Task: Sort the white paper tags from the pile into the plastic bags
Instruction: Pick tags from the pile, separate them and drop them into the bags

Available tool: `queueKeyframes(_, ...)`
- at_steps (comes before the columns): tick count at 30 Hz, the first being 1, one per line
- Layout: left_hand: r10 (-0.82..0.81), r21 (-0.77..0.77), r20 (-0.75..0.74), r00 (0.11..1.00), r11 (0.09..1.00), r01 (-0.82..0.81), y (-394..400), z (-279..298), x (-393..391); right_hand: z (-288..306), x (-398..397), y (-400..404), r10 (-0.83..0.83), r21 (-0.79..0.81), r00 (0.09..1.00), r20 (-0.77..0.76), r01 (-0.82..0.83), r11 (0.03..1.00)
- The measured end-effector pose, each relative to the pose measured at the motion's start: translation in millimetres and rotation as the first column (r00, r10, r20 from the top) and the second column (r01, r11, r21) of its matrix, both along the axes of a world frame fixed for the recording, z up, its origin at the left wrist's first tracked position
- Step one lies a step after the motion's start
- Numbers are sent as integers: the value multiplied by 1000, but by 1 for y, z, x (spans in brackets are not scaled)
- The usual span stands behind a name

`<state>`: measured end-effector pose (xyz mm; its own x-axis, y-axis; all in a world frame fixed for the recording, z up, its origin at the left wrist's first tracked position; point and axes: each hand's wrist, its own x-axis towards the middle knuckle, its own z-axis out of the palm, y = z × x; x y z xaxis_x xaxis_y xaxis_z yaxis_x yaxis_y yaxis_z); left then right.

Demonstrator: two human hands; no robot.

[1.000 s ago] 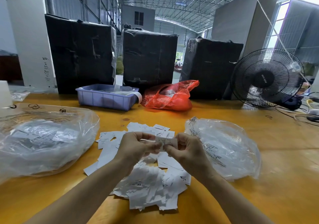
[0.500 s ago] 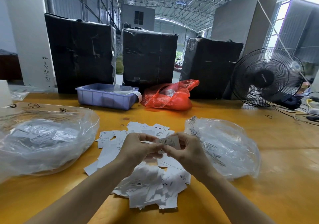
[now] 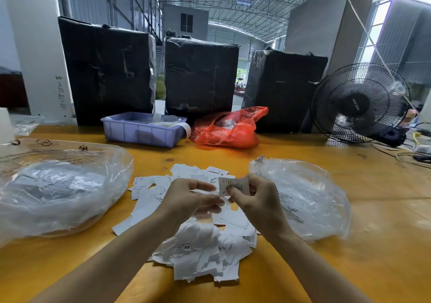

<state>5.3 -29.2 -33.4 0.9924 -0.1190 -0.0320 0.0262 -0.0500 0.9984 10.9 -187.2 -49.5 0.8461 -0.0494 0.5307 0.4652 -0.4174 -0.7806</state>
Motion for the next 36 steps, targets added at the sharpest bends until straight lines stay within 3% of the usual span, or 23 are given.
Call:
queueKeyframes(10, 12, -1, 16, 1000, 1000, -12, 1, -1, 1, 2, -1, -1, 11, 52, 999, 33, -13, 999)
queueKeyframes(21, 8, -9, 35, 999, 1000, -8, 3, -4, 5, -2, -3, 2, -15, -157, 990, 140, 37, 987)
queueKeyframes(25, 42, -11, 53, 998, 999, -42, 3, -5, 7, -3, -2, 0, 43, -166, 997, 61, -32, 986)
queueKeyframes(31, 61, -9, 73, 995, 998, -61, 4, -7, 8, 0, -2, -1, 222, -3, 963, -150, -225, 974)
queueKeyframes(36, 35, -2, 67, 997, 999, -35, 4, -8, 7, 2, -3, -1, 299, 83, 928, -221, -287, 954)
